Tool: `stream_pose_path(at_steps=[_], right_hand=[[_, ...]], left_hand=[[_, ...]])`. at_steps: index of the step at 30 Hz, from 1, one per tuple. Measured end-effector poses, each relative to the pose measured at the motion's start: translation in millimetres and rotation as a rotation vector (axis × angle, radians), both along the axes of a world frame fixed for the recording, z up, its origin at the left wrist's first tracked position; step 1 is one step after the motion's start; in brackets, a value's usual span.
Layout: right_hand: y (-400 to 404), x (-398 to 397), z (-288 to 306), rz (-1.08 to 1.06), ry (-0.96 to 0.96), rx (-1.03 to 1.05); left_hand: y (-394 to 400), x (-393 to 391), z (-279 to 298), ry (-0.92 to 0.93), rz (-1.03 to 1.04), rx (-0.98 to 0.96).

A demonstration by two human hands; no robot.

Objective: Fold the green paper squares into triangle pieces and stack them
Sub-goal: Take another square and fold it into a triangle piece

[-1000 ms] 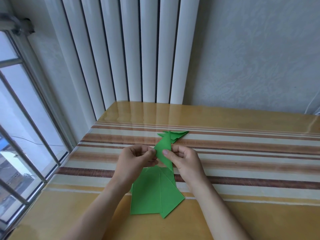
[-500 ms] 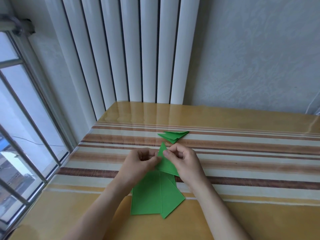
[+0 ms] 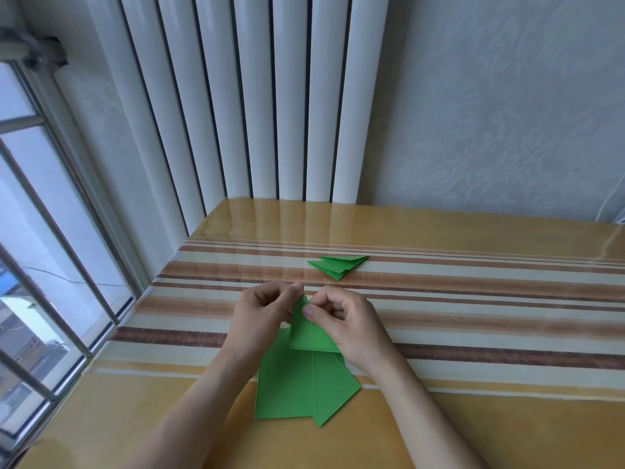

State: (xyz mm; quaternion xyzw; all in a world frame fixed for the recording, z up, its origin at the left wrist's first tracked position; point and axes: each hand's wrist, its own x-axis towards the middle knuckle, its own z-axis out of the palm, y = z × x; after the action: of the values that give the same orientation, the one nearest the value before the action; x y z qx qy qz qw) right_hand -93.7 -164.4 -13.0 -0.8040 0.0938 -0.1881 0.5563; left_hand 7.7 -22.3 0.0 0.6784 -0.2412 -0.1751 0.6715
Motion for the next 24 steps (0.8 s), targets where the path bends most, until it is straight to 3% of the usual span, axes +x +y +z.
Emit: stream_pose_path(at_steps=[14, 24], right_hand=[[-0.8, -1.1, 1.5, -0.036, 0.034, 0.001], [-2.4, -1.1, 1.9, -0.024, 0.062, 0.016]], left_hand=[[2.2, -0.5, 2.0, 0.046, -0.104, 0.022], [3.3, 6.6, 5.9, 0.094, 0.172, -0.099]])
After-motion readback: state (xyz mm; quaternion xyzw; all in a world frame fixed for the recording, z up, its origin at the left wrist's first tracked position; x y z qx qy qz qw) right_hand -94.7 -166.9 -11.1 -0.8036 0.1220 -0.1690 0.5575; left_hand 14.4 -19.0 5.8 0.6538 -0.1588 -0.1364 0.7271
